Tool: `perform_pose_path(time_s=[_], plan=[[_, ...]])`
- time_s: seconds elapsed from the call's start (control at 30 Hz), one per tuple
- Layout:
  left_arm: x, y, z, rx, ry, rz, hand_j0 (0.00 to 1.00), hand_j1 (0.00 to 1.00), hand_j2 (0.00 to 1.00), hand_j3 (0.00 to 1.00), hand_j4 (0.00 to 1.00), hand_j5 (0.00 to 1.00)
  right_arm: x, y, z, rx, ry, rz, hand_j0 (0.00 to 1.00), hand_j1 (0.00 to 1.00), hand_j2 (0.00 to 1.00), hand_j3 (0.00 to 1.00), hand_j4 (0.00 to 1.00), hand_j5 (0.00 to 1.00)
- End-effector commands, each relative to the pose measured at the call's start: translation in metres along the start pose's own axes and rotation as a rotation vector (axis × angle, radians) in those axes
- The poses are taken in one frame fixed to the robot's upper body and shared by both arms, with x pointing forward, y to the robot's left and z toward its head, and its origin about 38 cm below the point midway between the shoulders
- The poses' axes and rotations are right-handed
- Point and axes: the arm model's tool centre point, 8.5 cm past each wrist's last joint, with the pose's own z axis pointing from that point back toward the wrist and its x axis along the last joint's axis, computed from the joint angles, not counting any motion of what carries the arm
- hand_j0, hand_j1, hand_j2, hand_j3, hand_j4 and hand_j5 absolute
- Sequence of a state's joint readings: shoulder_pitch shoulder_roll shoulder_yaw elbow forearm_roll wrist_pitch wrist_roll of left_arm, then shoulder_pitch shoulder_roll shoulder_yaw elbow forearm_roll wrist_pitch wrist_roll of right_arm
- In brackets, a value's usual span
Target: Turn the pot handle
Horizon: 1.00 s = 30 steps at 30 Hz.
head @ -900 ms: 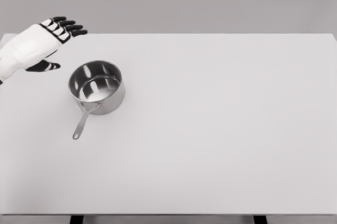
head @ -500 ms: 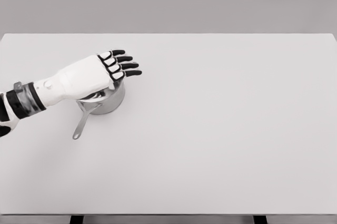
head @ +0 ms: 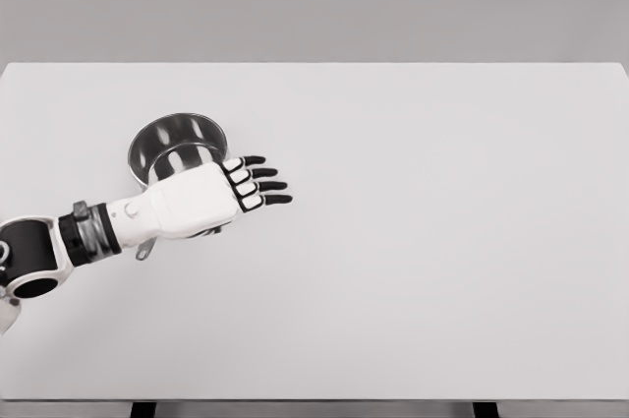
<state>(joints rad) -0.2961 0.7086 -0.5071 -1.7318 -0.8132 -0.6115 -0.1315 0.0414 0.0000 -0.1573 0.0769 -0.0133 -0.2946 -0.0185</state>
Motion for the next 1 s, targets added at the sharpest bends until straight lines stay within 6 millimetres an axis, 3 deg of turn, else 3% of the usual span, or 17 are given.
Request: perform_pose_path(time_s=[0.0,0.1,0.3,0.67,0.77,0.97], plan=[[-0.004,0.002,0.004,-0.003,0.01,-0.007,1.0,1.0,1.0,1.0,1.0,1.0,0.0,0.0,0.0,0.0,0.0,-0.001,1.0,1.0,1.0,1.0,1.0,1.0],[-0.015,0.008,0.018,-0.018,0.043,-0.034,1.0,1.0,1.0,1.0,1.0,1.0,0.0,0.0,0.0,0.0,0.0,-0.001,1.0,1.0,1.0,1.0,1.0,1.0],[-0.016,-0.004,0.031,-0.033,0.078,-0.002,1.0,1.0,1.0,1.0,1.0,1.0,0.0,0.0,0.0,0.0,0.0,-0.001,1.0,1.0,1.0,1.0,1.0,1.0],[-0.036,-0.003,0.06,-0.076,0.15,-0.024,1.0,1.0,1.0,1.0,1.0,1.0,0.0,0.0,0.0,0.0,0.0,-0.001,1.0,1.0,1.0,1.0,1.0,1.0],[-0.054,-0.005,0.073,-0.084,0.216,-0.014,1.0,1.0,1.0,1.0,1.0,1.0,0.0,0.0,0.0,0.0,0.0,-0.001,1.0,1.0,1.0,1.0,1.0,1.0],[-0.07,-0.009,0.089,-0.11,0.275,-0.016,1.0,1.0,1.0,1.0,1.0,1.0,0.0,0.0,0.0,0.0,0.0,0.0,1.0,1.0,1.0,1.0,1.0,1.0]])
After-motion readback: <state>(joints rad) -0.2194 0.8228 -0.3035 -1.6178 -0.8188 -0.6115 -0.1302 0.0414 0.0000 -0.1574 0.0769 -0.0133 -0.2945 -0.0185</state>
